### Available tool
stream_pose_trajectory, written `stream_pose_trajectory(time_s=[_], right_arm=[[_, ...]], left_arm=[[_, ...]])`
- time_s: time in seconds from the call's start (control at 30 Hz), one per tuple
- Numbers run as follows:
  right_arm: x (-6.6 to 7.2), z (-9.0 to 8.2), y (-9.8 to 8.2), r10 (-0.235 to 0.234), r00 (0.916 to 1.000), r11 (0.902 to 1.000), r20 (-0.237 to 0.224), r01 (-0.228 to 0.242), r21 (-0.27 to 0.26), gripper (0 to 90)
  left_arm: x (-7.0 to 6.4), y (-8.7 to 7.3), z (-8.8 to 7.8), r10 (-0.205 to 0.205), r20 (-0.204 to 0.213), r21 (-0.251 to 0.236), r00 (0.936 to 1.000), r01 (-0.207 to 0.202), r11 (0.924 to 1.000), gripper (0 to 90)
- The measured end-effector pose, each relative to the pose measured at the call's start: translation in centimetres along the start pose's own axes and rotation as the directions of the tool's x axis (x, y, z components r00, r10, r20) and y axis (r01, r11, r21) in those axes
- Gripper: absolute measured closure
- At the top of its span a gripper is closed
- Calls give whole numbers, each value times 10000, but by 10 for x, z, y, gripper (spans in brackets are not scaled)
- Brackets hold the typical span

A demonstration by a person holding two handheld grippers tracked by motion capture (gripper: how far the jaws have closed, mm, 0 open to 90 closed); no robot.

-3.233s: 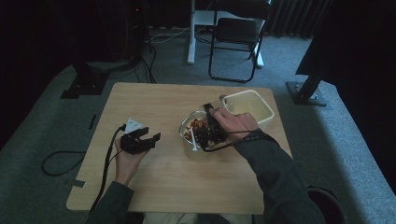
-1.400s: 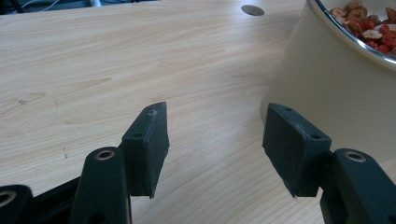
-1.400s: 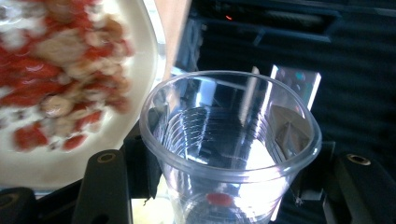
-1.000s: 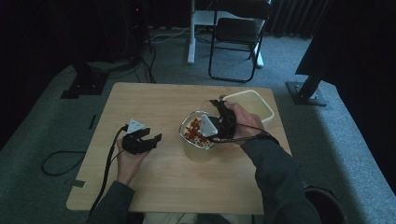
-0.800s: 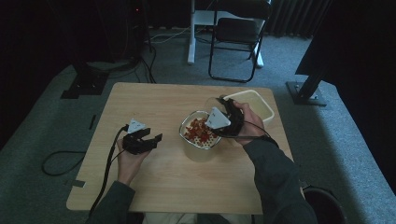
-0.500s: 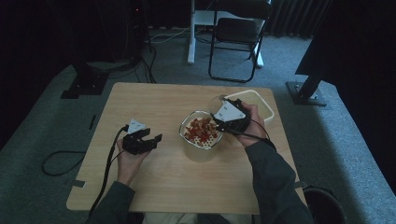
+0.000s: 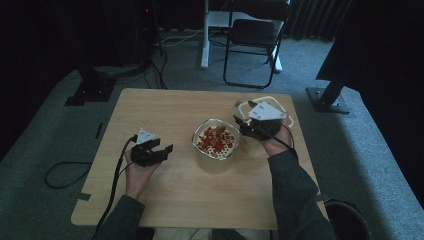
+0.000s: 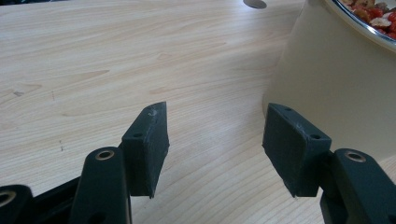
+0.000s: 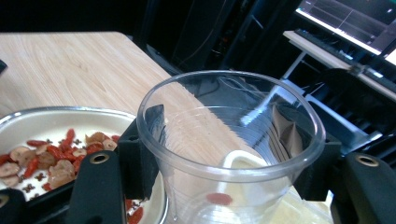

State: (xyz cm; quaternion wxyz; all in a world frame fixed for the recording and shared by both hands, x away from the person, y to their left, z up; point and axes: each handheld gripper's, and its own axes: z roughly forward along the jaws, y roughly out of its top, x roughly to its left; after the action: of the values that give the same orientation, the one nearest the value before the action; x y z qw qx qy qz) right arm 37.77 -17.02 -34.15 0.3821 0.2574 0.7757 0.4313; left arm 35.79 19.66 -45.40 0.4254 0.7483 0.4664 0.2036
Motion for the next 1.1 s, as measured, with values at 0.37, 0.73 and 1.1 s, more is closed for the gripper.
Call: stream_pose_trajectory(time_s=[0.37,0.73,1.1], right_arm=[[-35,-6,-10,1707,9853,9845,6,-1706,-399,359],[-62,-9,-16,2395,9695,9701,519,-2368,-535,354],[-74,-9,-27,2725,9585,9621,843,-2704,-351,347]], left_arm=[[-2,-1,3,87,7,103,10000,-87,9999,411],[0,-2,0,134,-57,111,9999,-133,9998,411],[-1,-2,2,139,-14,122,9999,-139,9998,411]])
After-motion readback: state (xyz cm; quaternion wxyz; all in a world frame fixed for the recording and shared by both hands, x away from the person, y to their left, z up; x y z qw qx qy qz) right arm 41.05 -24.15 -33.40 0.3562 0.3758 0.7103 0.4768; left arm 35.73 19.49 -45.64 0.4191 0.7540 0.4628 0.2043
